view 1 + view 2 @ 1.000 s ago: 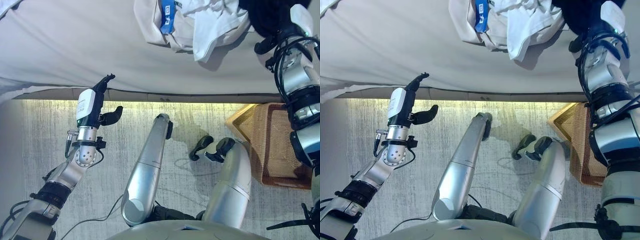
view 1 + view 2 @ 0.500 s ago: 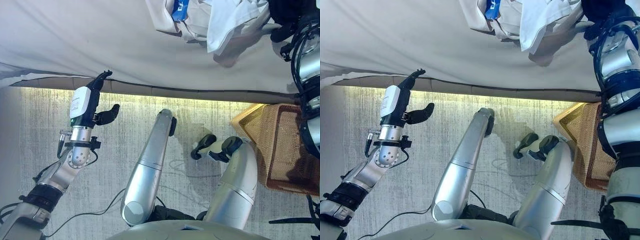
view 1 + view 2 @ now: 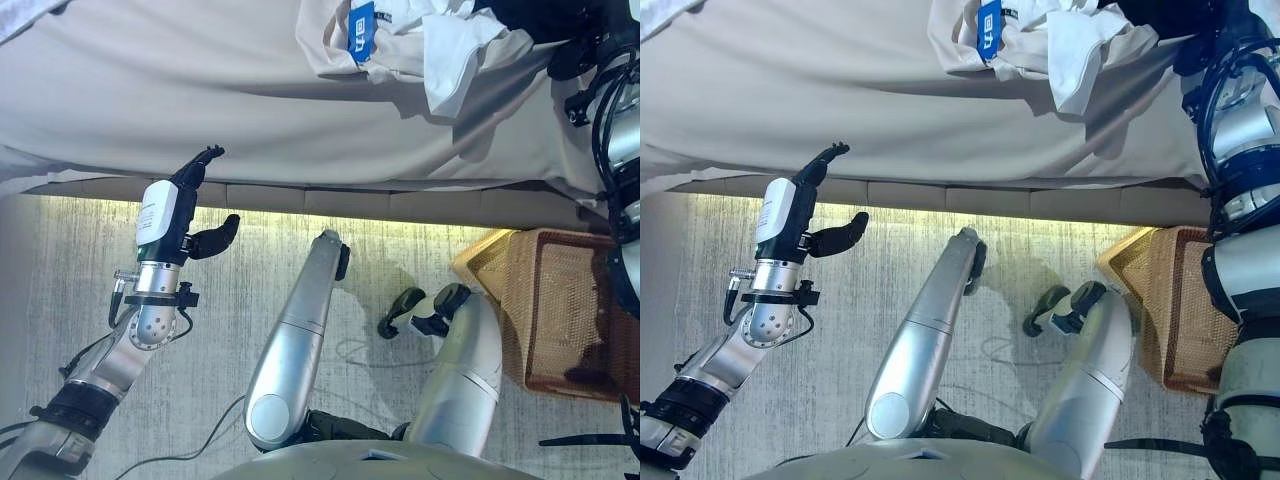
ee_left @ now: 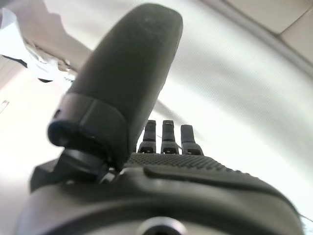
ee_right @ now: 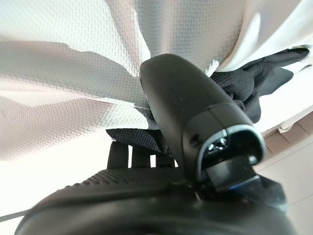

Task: Pick up the clothes from the bed and place them into the basket

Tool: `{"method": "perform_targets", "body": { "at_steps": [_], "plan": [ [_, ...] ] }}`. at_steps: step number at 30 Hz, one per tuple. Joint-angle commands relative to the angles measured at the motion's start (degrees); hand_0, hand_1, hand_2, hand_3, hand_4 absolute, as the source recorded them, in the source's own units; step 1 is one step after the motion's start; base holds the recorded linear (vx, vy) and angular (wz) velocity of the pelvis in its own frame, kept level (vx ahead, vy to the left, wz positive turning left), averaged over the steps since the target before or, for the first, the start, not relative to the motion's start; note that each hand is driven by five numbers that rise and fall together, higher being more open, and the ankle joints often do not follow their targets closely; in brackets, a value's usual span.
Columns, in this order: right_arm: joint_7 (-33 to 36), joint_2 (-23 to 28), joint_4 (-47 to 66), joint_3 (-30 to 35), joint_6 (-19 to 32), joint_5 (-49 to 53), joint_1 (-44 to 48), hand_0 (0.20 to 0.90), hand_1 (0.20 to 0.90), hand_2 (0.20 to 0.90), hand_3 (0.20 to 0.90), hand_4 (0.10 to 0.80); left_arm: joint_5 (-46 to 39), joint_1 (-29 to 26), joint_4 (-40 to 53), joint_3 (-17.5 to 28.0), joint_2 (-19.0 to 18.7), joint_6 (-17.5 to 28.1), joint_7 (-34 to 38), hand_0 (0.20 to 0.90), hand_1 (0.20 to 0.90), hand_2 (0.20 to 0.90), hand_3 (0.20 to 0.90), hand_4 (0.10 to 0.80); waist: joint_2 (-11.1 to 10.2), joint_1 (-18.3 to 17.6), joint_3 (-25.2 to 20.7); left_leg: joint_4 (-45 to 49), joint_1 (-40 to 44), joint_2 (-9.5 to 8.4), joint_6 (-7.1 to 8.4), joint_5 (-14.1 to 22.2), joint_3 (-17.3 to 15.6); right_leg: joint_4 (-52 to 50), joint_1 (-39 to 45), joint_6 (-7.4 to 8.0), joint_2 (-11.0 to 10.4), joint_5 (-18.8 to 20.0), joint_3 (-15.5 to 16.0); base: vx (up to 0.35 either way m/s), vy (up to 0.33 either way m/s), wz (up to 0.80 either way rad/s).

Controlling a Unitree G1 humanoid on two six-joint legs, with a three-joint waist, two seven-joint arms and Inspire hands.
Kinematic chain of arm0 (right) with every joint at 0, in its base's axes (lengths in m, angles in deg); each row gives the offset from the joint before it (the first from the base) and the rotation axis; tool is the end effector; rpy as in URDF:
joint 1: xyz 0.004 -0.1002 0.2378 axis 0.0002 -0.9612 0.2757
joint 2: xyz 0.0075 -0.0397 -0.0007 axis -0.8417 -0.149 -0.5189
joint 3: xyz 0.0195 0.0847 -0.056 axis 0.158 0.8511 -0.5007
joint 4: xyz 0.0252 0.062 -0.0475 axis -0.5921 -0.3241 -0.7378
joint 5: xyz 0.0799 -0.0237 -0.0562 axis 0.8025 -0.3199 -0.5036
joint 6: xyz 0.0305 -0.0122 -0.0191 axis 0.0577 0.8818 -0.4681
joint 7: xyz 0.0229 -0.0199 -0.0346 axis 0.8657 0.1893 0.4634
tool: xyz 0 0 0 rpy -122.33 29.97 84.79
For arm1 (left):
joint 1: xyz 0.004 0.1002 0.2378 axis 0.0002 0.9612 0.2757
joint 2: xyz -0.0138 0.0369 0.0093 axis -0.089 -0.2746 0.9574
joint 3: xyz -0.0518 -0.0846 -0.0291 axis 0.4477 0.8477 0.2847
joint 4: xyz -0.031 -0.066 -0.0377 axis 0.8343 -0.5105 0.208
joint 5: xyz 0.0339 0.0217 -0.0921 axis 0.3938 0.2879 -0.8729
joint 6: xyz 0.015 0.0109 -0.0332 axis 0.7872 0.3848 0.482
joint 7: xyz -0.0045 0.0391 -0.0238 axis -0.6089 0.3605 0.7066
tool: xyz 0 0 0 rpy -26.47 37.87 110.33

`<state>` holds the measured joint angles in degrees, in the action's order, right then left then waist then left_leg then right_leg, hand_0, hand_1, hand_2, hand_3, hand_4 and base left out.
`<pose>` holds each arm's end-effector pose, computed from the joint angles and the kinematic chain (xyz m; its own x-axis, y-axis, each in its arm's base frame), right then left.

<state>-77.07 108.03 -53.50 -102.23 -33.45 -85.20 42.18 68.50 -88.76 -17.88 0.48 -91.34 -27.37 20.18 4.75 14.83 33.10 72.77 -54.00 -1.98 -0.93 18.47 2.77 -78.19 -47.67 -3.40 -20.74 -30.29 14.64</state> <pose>0.3398 -0.2981 0.2842 0.8542 -0.4328 0.2881 0.4813 0.4486 -0.7530 0.2068 0.2449 0.0703 0.8932 -0.0571 0.4460 -0.3030 0.6565 0.6908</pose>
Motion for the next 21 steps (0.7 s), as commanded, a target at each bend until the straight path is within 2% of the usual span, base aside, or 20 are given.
{"method": "perform_targets", "body": {
  "at_steps": [1,5,7,8,9,10,13,17,18,20,21],
  "plan": [
    [1.6,6.6,1.8,3.0,2.7,0.0,1.8,0.300,0.300,0.300,0.200,0.100,-0.8,1.3,4.8,6.0,-1.4,3.4,2.3,0.900,0.900,0.900,0.900,0.800,-1.6,-0.5,-7.1,-4.5,9.0,3.32,0.15,1.0,-3.6,6.8,4.5,2.38,4.9,8.1,0.0,0.081,-0.012,-0.05],
    [0.1,7.4,0.1,5.2,2.8,0.0,-0.6,0.300,0.300,0.300,0.200,0.100,-1.0,1.1,4.7,5.7,-1.8,3.7,0.5,0.900,0.900,0.900,0.900,0.800,-3.0,-0.3,-9.3,-8.6,13.6,3.81,0.23,0.3,-3.5,11.0,9.6,2.35,5.0,8.4,0.6,0.073,-0.029,-0.09],
    [-4.5,7.9,-0.6,7.1,2.9,1.0,-3.3,0.300,0.300,0.300,0.200,0.100,-1.6,0.4,4.2,5.3,-2.6,3.3,-1.0,0.900,0.900,0.900,0.900,0.800,-4.4,-0.1,-10.6,-11.5,17.4,4.46,0.29,-1.2,-3.4,14.9,14.4,1.87,4.8,9.0,1.7,0.103,-0.053,0.00],
    [-4.8,8.0,-0.6,7.2,3.0,1.0,-3.4,0.321,0.321,0.321,0.225,0.125,-1.6,0.3,4.2,5.3,-2.7,3.3,-1.0,0.900,0.900,0.900,0.900,0.800,-4.5,-0.1,-10.5,-11.5,17.6,4.51,0.29,-1.0,-3.4,14.9,14.7,1.86,4.8,8.9,1.7,0.064,-0.061,0.03],
    [-8.0,8.1,-1.4,7.5,3.5,1.9,-4.7,0.900,0.900,0.900,0.900,0.800,-1.8,0.0,3.7,5.2,-3.3,3.2,-1.4,0.900,0.900,0.900,0.900,0.800,-5.1,0.1,-10.7,-13.0,18.3,4.89,-0.27,-3.1,-3.7,16.8,16.0,0.70,4.7,10.6,2.8,0.075,-0.032,0.02],
    [-8.3,8.1,-1.5,7.5,3.7,2.1,-5.0,0.900,0.900,0.900,0.900,0.800,-1.8,0.0,3.7,5.3,-3.3,3.1,-1.6,0.900,0.900,0.900,0.900,0.800,-5.1,0.1,-10.7,-12.2,18.9,4.85,0.03,-1.7,-3.4,16.0,16.6,1.32,4.8,9.3,2.4,0.107,-0.051,0.04],
    [-9.1,8.0,-1.7,8.1,4.7,3.2,-6.5,0.900,0.900,0.900,0.900,0.800,-2.5,-0.6,3.1,5.8,-4.8,2.3,-2.9,0.900,0.900,0.900,0.900,0.800,-5.9,0.1,-10.3,-11.1,19.2,5.18,-0.38,-1.8,-3.5,16.1,17.9,0.62,5.4,9.7,3.0,0.073,-0.044,-0.03],
    [-10.3,7.8,-2.2,8.7,5.8,1.9,-7.3,0.900,0.900,0.900,0.900,0.800,-2.3,-1.2,2.9,5.9,-5.8,2.1,-2.8,0.900,0.900,0.900,0.900,0.800,-6.0,0.2,-9.5,-10.3,19.2,5.22,-0.71,-1.3,-3.4,16.1,18.5,0.55,5.6,10.1,2.8,-0.037,-0.026,-0.12],
    [-10.4,7.9,-1.9,8.4,5.7,2.1,-7.3,0.900,0.900,0.900,0.900,0.800,-2.4,-1.2,3.0,6.1,-6.0,2.1,-2.8,0.900,0.900,0.900,0.900,0.800,-6.1,0.2,-9.3,-11.5,19.0,5.34,-1.14,-2.9,-3.7,17.1,18.4,-0.17,5.4,11.6,3.4,-0.087,-0.011,-0.07],
    [-10.2,7.9,-1.3,8.2,5.7,2.7,-7.9,0.900,0.900,0.900,0.900,0.800,-2.3,-1.1,3.0,6.3,-6.1,2.3,-2.5,0.900,0.900,0.900,0.900,0.800,-6.1,0.2,-9.0,-12.3,19.7,5.38,-1.20,-3.1,-3.7,17.8,19.1,-0.14,5.4,11.9,3.5,-0.024,-0.015,-0.01],
    [-10.1,7.7,-1.1,8.3,5.6,3.0,-8.3,0.900,0.900,0.900,0.900,0.800,-2.2,-1.0,2.8,6.3,-6.1,2.3,-2.4,0.900,0.900,0.900,0.900,0.800,-6.0,0.2,-8.9,-12.3,20.7,5.39,-0.86,-1.7,-3.4,17.8,20.1,0.59,5.6,10.9,3.0,0.038,-0.016,-0.02]
  ]
}}
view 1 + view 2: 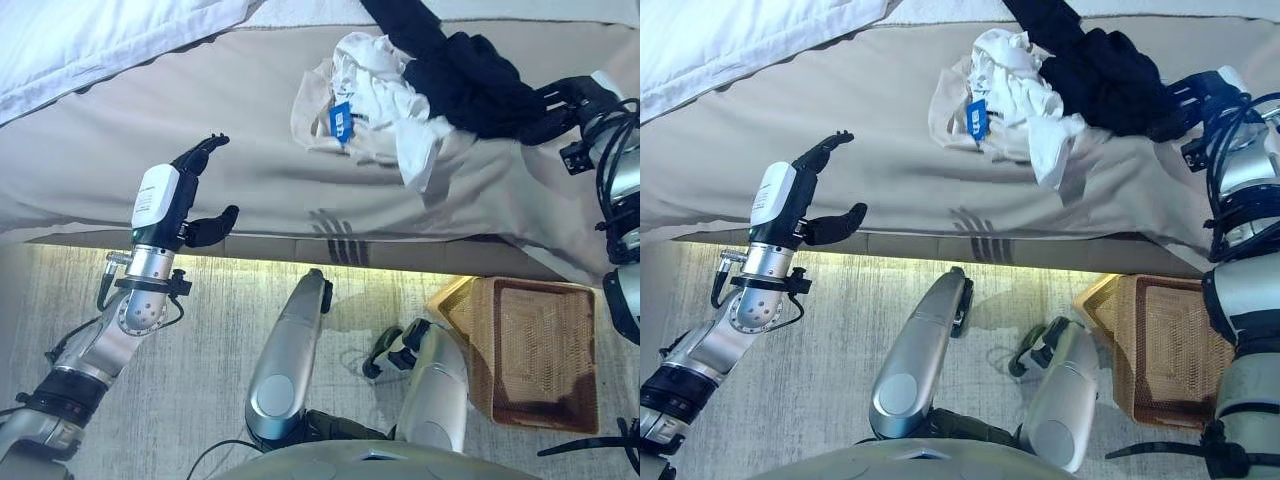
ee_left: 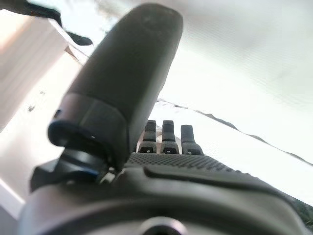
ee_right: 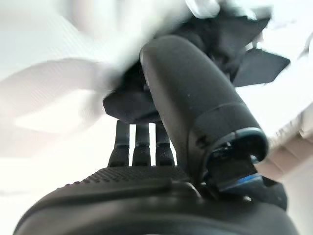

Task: Pick up the clothes from the bed and place them into the basket

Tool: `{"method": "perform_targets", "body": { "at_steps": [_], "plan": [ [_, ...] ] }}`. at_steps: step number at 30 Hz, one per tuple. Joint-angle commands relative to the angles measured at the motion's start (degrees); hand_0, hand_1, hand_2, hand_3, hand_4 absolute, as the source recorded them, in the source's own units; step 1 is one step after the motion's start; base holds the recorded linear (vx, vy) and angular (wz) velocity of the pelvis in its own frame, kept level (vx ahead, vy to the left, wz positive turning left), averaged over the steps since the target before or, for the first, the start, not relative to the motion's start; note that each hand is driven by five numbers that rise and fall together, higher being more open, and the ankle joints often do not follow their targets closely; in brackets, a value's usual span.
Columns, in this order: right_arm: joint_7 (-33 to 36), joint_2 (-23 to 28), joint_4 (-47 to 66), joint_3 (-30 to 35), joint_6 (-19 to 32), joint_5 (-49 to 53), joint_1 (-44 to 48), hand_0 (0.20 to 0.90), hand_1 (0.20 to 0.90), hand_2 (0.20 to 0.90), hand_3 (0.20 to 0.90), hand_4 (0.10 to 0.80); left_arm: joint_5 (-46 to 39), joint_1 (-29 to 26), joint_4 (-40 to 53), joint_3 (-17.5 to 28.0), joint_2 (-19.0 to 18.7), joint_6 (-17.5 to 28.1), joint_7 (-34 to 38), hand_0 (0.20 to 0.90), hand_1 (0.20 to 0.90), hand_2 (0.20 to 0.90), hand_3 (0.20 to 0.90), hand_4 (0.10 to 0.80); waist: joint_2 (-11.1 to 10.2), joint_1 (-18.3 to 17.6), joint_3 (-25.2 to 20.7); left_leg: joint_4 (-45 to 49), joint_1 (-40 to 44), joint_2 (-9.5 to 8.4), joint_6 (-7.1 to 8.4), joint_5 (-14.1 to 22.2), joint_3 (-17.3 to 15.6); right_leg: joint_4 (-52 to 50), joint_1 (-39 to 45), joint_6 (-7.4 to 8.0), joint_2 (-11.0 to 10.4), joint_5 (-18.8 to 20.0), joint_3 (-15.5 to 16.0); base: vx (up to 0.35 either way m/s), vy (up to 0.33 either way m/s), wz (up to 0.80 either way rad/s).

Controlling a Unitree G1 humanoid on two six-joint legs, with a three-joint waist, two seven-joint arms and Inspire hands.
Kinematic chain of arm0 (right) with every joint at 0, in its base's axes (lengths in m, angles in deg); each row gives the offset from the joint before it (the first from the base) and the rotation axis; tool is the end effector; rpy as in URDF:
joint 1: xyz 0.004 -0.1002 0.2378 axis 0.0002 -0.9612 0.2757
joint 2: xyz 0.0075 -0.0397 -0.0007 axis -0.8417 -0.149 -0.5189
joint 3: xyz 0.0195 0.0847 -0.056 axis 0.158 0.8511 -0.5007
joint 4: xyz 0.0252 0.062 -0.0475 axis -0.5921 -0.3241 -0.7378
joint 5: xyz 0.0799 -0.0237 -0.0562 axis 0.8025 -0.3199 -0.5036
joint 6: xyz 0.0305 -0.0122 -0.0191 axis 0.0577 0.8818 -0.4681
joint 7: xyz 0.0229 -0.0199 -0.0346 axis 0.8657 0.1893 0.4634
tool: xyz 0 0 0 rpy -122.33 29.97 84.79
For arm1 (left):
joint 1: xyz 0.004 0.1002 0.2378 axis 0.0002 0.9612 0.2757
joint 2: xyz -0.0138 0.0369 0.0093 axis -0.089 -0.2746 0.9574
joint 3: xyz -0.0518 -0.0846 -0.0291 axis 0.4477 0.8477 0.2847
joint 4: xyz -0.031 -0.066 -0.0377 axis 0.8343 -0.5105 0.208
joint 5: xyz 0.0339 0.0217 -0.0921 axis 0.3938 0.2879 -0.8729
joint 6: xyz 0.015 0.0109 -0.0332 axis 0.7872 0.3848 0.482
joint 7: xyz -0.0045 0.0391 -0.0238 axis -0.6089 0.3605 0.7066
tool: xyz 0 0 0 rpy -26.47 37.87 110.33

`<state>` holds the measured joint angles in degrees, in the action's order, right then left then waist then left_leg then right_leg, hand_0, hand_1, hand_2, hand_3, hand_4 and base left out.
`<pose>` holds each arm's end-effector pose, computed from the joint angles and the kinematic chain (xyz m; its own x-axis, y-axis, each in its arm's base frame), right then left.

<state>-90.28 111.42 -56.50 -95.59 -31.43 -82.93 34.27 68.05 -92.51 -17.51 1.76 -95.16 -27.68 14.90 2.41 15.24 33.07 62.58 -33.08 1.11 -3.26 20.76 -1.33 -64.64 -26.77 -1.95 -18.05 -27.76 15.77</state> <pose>0.3204 -0.3384 0.2530 0.9033 -0.4277 0.0329 0.3064 0.5897 -0.7472 0.2198 0.2549 0.0950 0.8841 -0.1360 0.4470 -0.2829 0.6055 0.7439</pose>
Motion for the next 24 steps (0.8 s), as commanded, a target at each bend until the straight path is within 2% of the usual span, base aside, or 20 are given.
{"method": "perform_targets", "body": {
  "at_steps": [1,4,5,6,7,14,19,22,24],
  "plan": [
    [3.0,4.2,2.0,1.7,3.6,0.9,-0.5,0.900,0.900,0.900,0.900,0.800,-1.9,2.6,2.2,5.0,-2.4,2.8,3.1,0.900,0.900,0.900,0.900,0.800,-3.6,-0.2,-8.8,-2.6,0.1,2.33,1.46,-4.2,0.7,4.6,-0.5,-0.85,2.9,8.6,1.8,0.034,-0.003,-0.06],
    [2.9,4.4,2.1,1.6,3.5,0.8,-0.3,0.900,0.900,0.900,0.900,0.800,-1.9,2.1,2.0,4.7,-2.0,2.6,3.2,0.900,0.900,0.900,0.900,0.800,-3.4,-0.3,-8.6,-4.6,0.3,2.26,1.24,-6.0,0.3,6.4,-0.3,-1.59,2.7,10.2,2.3,-0.099,0.024,-0.05],
    [3.2,4.2,1.8,1.5,3.8,0.7,-0.1,0.900,0.900,0.900,0.900,0.800,-2.0,1.7,1.5,4.3,-1.8,2.4,3.1,0.900,0.900,0.900,0.900,0.800,-3.1,-0.5,-8.5,-4.4,1.1,2.11,1.67,-4.5,0.6,6.2,0.4,-0.85,2.9,9.1,1.6,-0.005,0.037,0.04],
    [3.3,4.1,1.8,1.4,3.7,0.8,0.0,0.900,0.900,0.900,0.900,0.800,-2.2,1.5,1.3,4.2,-1.9,2.3,3.1,0.900,0.900,0.900,0.900,0.800,-3.1,-0.5,-8.5,-4.7,1.3,2.12,1.68,-4.5,0.5,6.6,0.6,-0.81,2.9,9.1,1.6,-0.072,0.033,0.06],
    [3.2,4.2,2.1,1.4,3.5,0.9,-0.1,0.900,0.900,0.900,0.900,0.800,-2.4,1.3,1.2,4.1,-1.7,2.3,3.1,0.900,0.900,0.900,0.900,0.800,-3.1,-0.7,-8.5,-6.4,1.5,2.27,1.46,-6.3,0.2,8.1,0.8,-1.51,2.9,10.7,2.1,-0.112,0.017,0.04],
    [4.7,4.4,4.1,3.1,4.0,1.5,-4.2,0.900,0.900,0.900,0.900,0.800,-2.8,1.4,1.0,4.2,-0.5,2.4,2.6,0.900,0.900,0.900,0.900,0.800,-3.2,-1.5,-9.5,-13.3,7.1,2.50,1.92,-6.5,-0.2,14.7,6.0,-0.86,3.7,11.9,2.1,-0.012,0.004,0.00],
    [5.4,3.0,8.0,5.6,3.6,0.5,-9.6,0.900,0.900,0.900,0.900,0.800,-3.4,1.9,-0.6,4.5,1.2,0.9,0.3,0.900,0.900,0.900,0.900,0.800,-3.7,-2.3,-12.4,-23.8,13.9,2.97,3.09,-8.7,-1.2,24.4,12.7,0.36,4.6,14.3,2.4,0.112,-0.028,-0.10],
    [5.6,1.9,9.4,7.2,4.1,0.7,-11.4,0.900,0.900,0.900,0.900,0.800,-3.7,2.1,-1.4,4.4,2.5,-0.4,-0.8,0.900,0.900,0.900,0.900,0.800,-3.8,-2.9,-14.7,-31.3,17.9,3.32,4.43,-11.3,-1.7,31.5,16.8,0.80,6.2,15.6,2.5,0.119,-0.079,-0.20],
    [5.6,1.7,9.9,7.5,3.8,0.3,-11.5,0.900,0.900,0.900,0.900,0.800,-4.3,1.9,-1.6,4.2,2.8,-0.8,-1.2,0.900,0.900,0.900,0.900,0.800,-3.8,-3.0,-15.2,-32.9,18.8,3.35,4.95,-12.0,-1.6,33.6,18.1,0.78,7.0,15.8,2.5,0.044,-0.096,-0.16]
  ]
}}
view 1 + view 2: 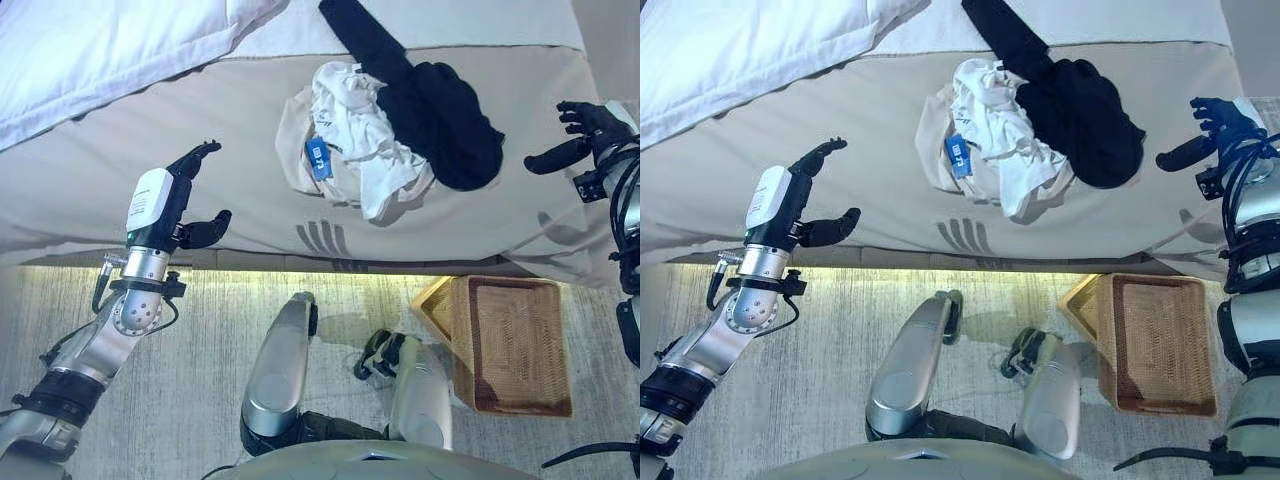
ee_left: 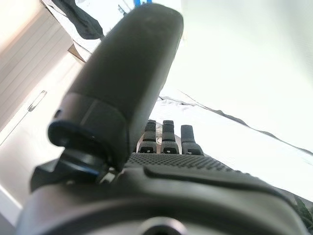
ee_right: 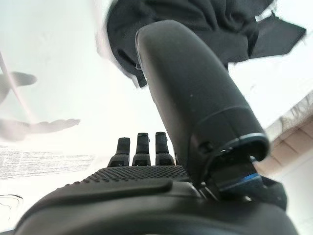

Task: Pick up the clothes from the bed and place them into the basket

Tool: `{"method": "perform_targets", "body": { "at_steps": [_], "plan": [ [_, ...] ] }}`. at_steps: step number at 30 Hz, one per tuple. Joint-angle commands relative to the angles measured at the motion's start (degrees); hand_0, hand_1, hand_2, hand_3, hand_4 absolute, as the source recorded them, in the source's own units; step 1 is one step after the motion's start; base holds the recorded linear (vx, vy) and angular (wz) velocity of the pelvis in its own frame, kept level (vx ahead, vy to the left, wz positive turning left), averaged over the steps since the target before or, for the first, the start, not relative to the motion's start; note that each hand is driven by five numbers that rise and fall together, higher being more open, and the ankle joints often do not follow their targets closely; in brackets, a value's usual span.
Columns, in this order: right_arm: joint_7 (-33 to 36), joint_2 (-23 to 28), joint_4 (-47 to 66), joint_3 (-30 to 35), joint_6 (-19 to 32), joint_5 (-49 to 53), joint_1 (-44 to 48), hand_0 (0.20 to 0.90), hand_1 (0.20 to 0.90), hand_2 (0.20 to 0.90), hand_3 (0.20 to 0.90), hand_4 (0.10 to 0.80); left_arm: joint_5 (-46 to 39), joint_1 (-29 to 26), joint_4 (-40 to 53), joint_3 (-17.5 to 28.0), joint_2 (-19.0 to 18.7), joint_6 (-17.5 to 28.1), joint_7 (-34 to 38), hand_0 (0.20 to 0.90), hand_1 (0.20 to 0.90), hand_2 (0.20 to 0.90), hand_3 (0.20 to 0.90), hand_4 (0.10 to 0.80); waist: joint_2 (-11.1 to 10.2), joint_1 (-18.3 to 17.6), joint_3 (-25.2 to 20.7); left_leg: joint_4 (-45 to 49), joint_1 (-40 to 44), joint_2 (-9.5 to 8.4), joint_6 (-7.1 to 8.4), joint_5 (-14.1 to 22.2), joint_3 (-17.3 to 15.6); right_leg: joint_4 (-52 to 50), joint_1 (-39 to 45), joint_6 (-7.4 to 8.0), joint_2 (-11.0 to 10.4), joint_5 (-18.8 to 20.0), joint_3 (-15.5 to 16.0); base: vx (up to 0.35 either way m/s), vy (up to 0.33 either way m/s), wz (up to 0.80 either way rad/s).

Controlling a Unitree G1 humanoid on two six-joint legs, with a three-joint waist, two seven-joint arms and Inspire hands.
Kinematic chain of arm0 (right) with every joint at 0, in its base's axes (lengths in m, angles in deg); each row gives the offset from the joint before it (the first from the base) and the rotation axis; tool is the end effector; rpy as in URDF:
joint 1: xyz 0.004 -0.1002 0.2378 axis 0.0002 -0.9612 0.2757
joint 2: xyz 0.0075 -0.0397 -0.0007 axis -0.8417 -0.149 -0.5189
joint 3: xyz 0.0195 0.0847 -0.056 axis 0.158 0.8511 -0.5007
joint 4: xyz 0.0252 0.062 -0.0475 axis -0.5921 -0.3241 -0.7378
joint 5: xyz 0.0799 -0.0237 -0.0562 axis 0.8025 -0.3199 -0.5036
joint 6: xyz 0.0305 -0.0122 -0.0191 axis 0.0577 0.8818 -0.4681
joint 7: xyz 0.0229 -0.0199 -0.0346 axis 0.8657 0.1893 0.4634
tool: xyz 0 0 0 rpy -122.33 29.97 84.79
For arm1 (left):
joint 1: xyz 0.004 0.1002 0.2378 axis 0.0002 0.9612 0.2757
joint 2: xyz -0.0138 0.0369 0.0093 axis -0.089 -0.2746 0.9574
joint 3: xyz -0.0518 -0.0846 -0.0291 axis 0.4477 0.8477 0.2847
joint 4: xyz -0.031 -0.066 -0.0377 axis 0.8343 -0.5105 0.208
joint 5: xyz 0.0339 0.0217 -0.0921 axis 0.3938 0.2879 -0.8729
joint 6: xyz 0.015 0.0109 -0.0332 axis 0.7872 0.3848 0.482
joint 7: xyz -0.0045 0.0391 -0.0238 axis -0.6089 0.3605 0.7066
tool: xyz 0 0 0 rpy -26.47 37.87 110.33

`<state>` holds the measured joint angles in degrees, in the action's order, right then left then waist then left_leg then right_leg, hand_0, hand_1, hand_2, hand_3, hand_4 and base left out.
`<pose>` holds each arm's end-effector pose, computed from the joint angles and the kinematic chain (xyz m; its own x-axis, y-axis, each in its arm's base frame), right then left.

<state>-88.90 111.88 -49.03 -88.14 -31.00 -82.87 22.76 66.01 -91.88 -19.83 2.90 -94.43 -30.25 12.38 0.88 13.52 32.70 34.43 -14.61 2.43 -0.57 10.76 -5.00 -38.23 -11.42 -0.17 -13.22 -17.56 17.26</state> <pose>0.3083 -0.3461 0.2188 0.9065 -0.4221 0.0075 0.2939 0.6181 -0.7291 0.2192 0.2633 0.0886 0.9247 -0.0677 0.3747 -0.2610 0.6040 0.7531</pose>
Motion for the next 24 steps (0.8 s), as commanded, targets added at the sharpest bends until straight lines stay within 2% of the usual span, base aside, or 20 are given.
{"method": "perform_targets", "body": {
  "at_steps": [1,4,5,6,7,8,9,10,12,15,18,24],
  "plan": [
    [3.9,0.8,2.2,0.3,3.4,-0.2,0.1,0.900,0.900,0.900,0.900,0.800,-2.3,1.0,0.2,2.9,2.5,1.6,1.2,0.900,0.900,0.900,0.900,0.800,-2.3,-1.3,-15.1,-5.7,0.9,2.07,2.50,-2.3,2.2,8.5,3.4,-0.98,2.7,5.8,0.8,0.026,-0.100,-0.06],
    [1.4,0.2,2.5,0.5,3.6,-0.8,-1.3,0.900,0.900,0.900,0.900,0.800,-2.3,1.3,-0.8,2.9,3.5,1.0,0.7,0.900,0.900,0.900,0.900,0.800,-3.4,-2.2,-16.3,-7.0,2.5,2.41,3.23,-3.1,2.3,14.8,6.1,-1.07,4.7,7.1,-0.9,0.031,-0.084,-0.03],
    [1.0,-0.1,3.4,0.9,3.9,-1.5,-2.9,0.900,0.900,0.900,0.900,0.800,-2.2,1.8,-1.3,2.7,4.2,1.0,1.0,0.900,0.900,0.900,0.900,0.800,-3.7,-2.2,-16.5,-5.7,2.0,1.94,3.63,-4.9,3.5,16.8,7.4,-1.20,5.2,7.8,-1.4,0.083,-0.032,-0.01],
    [0.9,-0.5,5.2,0.7,3.9,-1.2,-4.5,0.900,0.900,0.900,0.900,0.800,-1.8,2.6,-2.2,2.9,5.0,1.6,1.3,0.900,0.900,0.900,0.900,0.800,-4.0,-2.1,-16.7,-5.1,1.4,0.66,3.83,-6.8,5.1,19.2,8.5,-0.96,5.6,9.1,-2.1,0.073,-0.013,-0.06],
    [1.0,-0.6,5.3,0.8,3.9,-1.2,-4.6,0.900,0.900,0.900,0.900,0.800,-1.8,2.6,-2.2,2.9,5.0,1.6,1.3,0.900,0.900,0.900,0.900,0.800,-4.1,-2.1,-16.8,-5.2,1.4,0.62,3.83,-6.9,5.1,19.3,8.6,-0.95,5.6,9.2,-2.0,0.122,0.032,-0.10],
    [1.0,-1.7,6.5,0.6,4.4,-0.9,-5.6,0.900,0.900,0.900,0.900,0.800,-1.8,3.1,-3.6,3.3,5.8,1.9,1.6,0.900,0.900,0.900,0.900,0.800,-4.0,-1.6,-17.1,-9.1,2.3,-0.29,4.33,-8.4,6.7,22.0,10.3,-0.21,6.3,10.1,-2.5,0.205,0.120,-0.11],
    [0.9,-3.3,7.1,0.2,4.4,-1.7,-5.8,0.900,0.900,0.900,0.900,0.800,-2.2,3.5,-5.0,4.1,6.1,2.3,1.4,0.900,0.900,0.900,0.900,0.800,-3.2,-0.9,-18.4,-19.3,4.5,-0.31,4.75,-10.5,8.3,24.6,12.0,0.73,7.7,10.1,-2.7,0.275,0.148,-0.31],
    [1.1,-3.8,7.4,0.2,4.4,-2.8,-6.4,0.900,0.900,0.900,0.900,0.800,-2.6,3.7,-5.4,4.6,6.2,2.7,0.9,0.900,0.900,0.900,0.900,0.800,-2.8,-0.5,-18.8,-24.7,6.0,0.01,5.07,-12.6,8.3,25.6,13.4,0.91,8.2,10.0,-2.6,0.275,0.164,-0.53],
    [1.9,-4.4,11.0,1.6,3.5,-2.5,-10.7,0.900,0.900,0.900,0.900,0.800,-1.4,3.7,-5.1,5.6,5.9,2.5,0.1,0.900,0.900,0.900,0.900,0.800,-2.7,-1.2,-20.2,-27.3,8.8,-0.57,4.14,-12.5,8.4,25.1,13.7,1.30,8.3,9.4,-2.6,0.155,0.084,-0.50],
    [1.7,-4.6,14.1,3.4,2.0,-2.2,-14.0,0.900,0.900,0.900,0.900,0.800,-1.2,2.8,-5.4,5.4,5.5,2.2,0.5,0.900,0.900,0.900,0.900,0.800,-3.0,-2.3,-21.2,-28.5,10.8,-0.84,3.67,-11.9,7.8,25.5,13.3,2.22,7.5,10.3,-2.5,0.072,0.041,-0.10],
    [1.6,-4.6,12.9,3.7,3.2,-1.0,-14.0,0.900,0.900,0.900,0.900,0.800,-1.0,1.9,-6.2,5.0,5.5,2.6,1.5,0.900,0.900,0.900,0.900,0.800,-3.4,-2.6,-21.6,-28.4,12.3,-0.98,3.23,-10.6,6.9,26.3,13.5,3.04,6.5,11.3,-2.5,0.082,0.029,0.00],
    [1.7,-5.2,11.4,3.8,3.4,-1.9,-12.5,0.900,0.900,0.900,0.900,0.800,-1.5,0.5,-6.3,4.6,5.5,2.5,0.6,0.900,0.900,0.900,0.900,0.800,-3.7,-2.2,-21.4,-26.0,12.2,-1.17,2.87,-8.7,5.5,27.2,14.0,3.59,5.2,12.2,-2.0,0.046,0.002,-0.12]
  ]
}}
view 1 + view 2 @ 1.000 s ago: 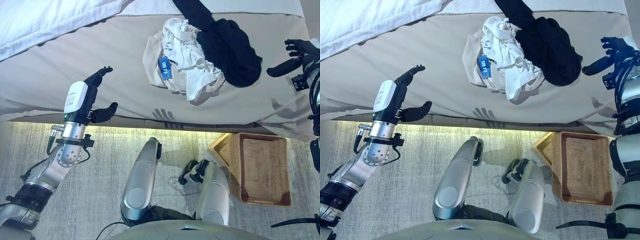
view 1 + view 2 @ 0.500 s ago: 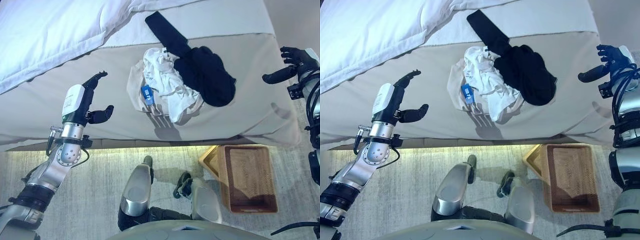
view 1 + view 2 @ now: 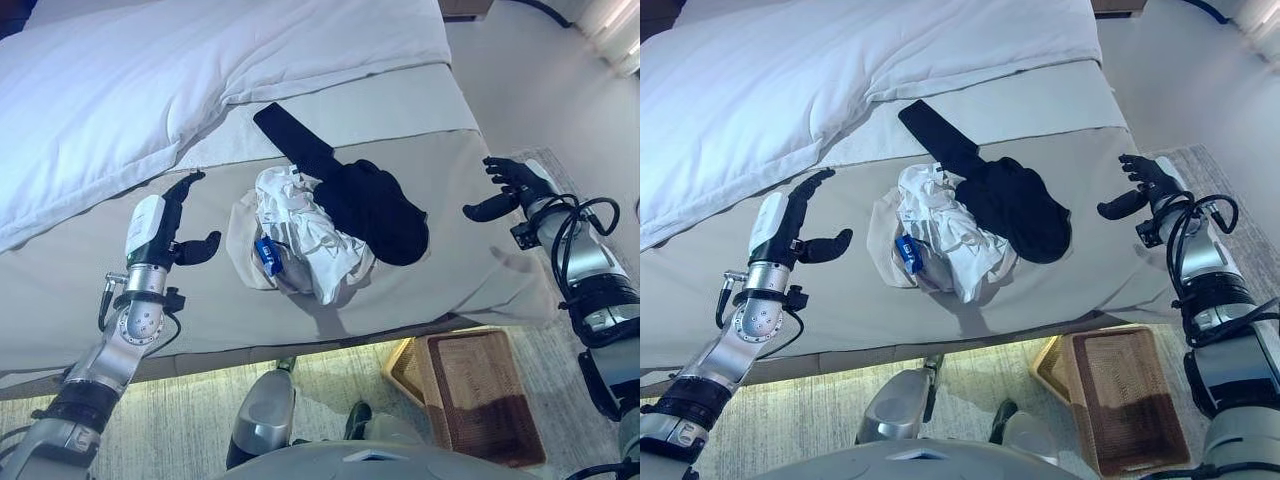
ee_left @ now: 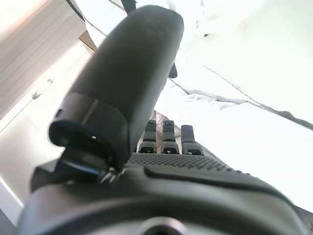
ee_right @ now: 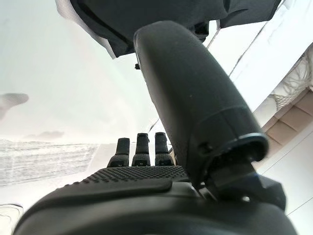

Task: Pick up the clothes from the bed and place them into the basket

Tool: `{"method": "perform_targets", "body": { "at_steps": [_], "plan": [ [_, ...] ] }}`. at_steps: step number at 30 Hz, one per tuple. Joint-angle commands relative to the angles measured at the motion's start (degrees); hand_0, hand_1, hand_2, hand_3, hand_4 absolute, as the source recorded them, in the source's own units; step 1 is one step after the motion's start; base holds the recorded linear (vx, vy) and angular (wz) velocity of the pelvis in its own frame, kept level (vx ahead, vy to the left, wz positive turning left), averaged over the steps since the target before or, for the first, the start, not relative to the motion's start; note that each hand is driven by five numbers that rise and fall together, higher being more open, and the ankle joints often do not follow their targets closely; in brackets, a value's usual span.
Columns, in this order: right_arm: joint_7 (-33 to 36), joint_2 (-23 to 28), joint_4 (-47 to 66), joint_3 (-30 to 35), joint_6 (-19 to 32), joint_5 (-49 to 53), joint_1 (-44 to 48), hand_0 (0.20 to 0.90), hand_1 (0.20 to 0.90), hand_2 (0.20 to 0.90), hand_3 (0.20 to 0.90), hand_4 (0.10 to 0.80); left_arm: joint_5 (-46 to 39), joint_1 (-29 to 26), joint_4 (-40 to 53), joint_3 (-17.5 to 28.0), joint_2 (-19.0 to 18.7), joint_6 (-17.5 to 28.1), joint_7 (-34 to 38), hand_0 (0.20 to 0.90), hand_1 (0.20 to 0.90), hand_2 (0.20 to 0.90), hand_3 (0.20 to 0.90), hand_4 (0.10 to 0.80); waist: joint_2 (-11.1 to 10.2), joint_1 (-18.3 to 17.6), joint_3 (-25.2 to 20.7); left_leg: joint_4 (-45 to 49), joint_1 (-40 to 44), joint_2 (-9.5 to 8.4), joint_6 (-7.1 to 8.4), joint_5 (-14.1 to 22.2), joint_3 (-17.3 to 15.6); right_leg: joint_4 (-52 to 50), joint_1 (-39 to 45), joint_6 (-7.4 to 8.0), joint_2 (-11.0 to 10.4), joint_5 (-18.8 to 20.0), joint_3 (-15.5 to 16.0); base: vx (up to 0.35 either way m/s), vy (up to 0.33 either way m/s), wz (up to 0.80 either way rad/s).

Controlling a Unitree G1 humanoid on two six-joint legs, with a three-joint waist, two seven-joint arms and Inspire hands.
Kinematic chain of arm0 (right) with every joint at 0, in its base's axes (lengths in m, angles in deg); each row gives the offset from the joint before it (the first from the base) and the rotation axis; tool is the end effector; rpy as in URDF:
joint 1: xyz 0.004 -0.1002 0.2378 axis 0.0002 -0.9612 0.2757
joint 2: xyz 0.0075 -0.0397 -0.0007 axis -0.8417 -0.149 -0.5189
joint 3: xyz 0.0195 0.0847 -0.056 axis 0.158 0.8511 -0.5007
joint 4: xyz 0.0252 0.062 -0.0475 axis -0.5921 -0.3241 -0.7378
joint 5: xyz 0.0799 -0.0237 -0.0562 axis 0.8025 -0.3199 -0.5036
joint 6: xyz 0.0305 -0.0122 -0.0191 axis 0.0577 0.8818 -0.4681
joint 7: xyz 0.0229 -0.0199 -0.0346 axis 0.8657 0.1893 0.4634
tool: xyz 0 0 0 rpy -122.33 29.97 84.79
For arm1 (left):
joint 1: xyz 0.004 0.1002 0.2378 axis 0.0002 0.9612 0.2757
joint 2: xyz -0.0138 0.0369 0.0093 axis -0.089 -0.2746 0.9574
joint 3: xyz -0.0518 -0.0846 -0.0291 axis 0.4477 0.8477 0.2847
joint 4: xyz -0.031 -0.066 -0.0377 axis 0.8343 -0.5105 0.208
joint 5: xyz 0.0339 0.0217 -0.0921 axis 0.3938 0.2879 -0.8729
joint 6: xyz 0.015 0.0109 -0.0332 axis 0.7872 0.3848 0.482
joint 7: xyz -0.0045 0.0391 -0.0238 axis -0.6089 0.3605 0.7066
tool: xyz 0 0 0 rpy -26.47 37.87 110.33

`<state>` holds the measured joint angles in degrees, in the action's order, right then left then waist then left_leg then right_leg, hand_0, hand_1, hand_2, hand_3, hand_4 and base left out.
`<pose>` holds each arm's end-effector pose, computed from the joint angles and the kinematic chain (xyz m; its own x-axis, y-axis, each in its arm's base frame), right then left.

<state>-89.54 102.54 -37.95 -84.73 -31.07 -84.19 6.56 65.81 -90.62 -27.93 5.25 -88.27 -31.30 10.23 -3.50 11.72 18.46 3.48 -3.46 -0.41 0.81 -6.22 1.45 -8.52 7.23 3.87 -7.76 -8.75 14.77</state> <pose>0.3019 -0.3072 0.1339 0.9514 -0.2534 -0.1749 0.0624 0.7149 -0.6964 0.2139 0.2695 0.0573 0.9666 0.0686 0.2469 -0.2328 0.6374 0.7345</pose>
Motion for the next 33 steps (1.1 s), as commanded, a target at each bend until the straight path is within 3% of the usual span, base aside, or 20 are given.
{"method": "perform_targets", "body": {
  "at_steps": [1,6,8,10,11,13,15,18,24,33],
  "plan": [
    [2.5,4.3,0.1,0.4,3.4,-0.5,4.0,0.900,0.900,0.900,0.900,0.800,-1.4,-0.8,2.1,2.3,-0.6,3.7,2.7,0.900,0.900,0.900,0.900,0.800,0.6,-0.2,-7.0,5.7,0.8,1.56,1.48,8.8,-1.1,-2.4,-4.5,-0.41,-0.6,3.5,0.5,0.041,0.009,-0.01],
    [3.5,4.3,-1.3,0.6,3.1,-1.7,5.4,0.900,0.900,0.900,0.900,0.800,-1.4,-0.3,3.4,3.0,-0.2,4.4,1.9,0.900,0.900,0.900,0.900,0.800,0.9,1.0,-5.7,9.8,-0.9,0.93,0.38,11.1,-0.9,-6.9,-5.3,-0.87,-1.1,1.1,0.9,0.052,0.064,-0.01],
    [4.1,4.4,0.0,1.0,3.0,-1.9,4.1,0.900,0.900,0.900,0.900,0.800,-1.4,0.5,4.4,4.2,-1.1,4.8,0.9,0.900,0.900,0.900,0.900,0.800,1.5,1.3,-4.9,9.7,-0.8,0.46,-1.51,11.5,0.1,-18.0,-8.8,0.22,-1.7,2.1,1.3,0.064,0.099,-0.02],
    [5.2,4.1,2.0,1.8,3.6,-1.4,2.0,0.900,0.900,0.900,0.900,0.800,-1.3,1.9,5.7,5.1,-2.6,4.7,1.0,0.900,0.900,0.900,0.900,0.800,2.0,1.0,-3.2,9.9,0.0,0.32,-2.56,11.9,1.2,-27.9,-14.4,2.01,-3.7,6.2,-0.1,0.088,0.011,-0.05],
    [5.9,3.5,2.1,1.4,3.9,-1.6,2.2,0.900,0.900,0.900,0.900,0.800,-1.5,2.0,5.5,4.9,-3.0,4.5,1.7,0.900,0.900,0.900,0.900,0.800,1.6,0.8,-2.6,10.1,0.3,0.15,-2.18,11.9,1.3,-25.3,-15.0,2.22,-4.3,7.7,-1.1,0.056,-0.107,-0.01],
    [7.0,2.4,2.4,-0.6,2.8,-3.1,4.8,0.900,0.900,0.900,0.900,0.800,-2.7,0.2,4.5,4.0,-3.7,4.2,3.6,0.900,0.900,0.900,0.900,0.800,1.2,0.1,-1.2,10.5,-0.3,0.60,-0.95,12.5,1.8,-13.5,-14.6,2.03,-4.9,6.8,-3.1,0.004,-0.253,0.03],
    [7.2,2.1,4.6,-1.8,1.3,-3.9,5.2,0.900,0.900,0.900,0.900,0.800,-3.7,-0.1,4.6,4.1,-3.6,3.1,4.6,0.900,0.900,0.900,0.900,0.800,0.8,-0.1,-0.8,11.8,-2.1,0.92,-0.42,12.1,1.6,-7.9,-12.1,1.57,-3.2,5.9,-3.6,-0.003,-0.256,0.03],
    [7.1,2.3,3.4,-3.4,1.9,-4.6,8.2,0.900,0.900,0.900,0.900,0.800,-3.1,-1.5,4.6,3.6,-2.5,2.5,5.7,0.900,0.900,0.900,0.900,0.800,1.3,0.8,0.2,11.8,-4.6,1.91,1.25,10.2,0.5,-5.8,-11.3,1.02,-2.6,5.9,-0.8,-0.059,-0.116,0.18],
    [7.4,4.1,-2.9,-6.2,1.5,-5.1,17.9,0.900,0.900,0.900,0.900,0.800,-3.4,-3.5,5.8,2.0,-2.9,2.9,4.7,0.900,0.900,0.900,0.900,0.800,3.9,3.3,3.8,14.3,-10.3,1.48,2.53,9.3,3.3,-10.8,-15.6,-1.07,-3.1,2.9,2.1,-0.076,-0.022,0.18],
    [11.1,4.1,-3.3,-10.2,-1.0,-8.3,25.0,0.900,0.900,0.900,0.900,0.800,-0.9,-1.9,7.7,-0.5,-0.9,4.0,7.9,0.900,0.900,0.900,0.900,0.800,7.7,4.4,10.1,24.6,-19.4,-0.87,1.20,11.7,3.5,-25.9,-26.2,-3.83,-5.9,-1.4,2.8,-0.038,0.055,0.18]
  ]
}}
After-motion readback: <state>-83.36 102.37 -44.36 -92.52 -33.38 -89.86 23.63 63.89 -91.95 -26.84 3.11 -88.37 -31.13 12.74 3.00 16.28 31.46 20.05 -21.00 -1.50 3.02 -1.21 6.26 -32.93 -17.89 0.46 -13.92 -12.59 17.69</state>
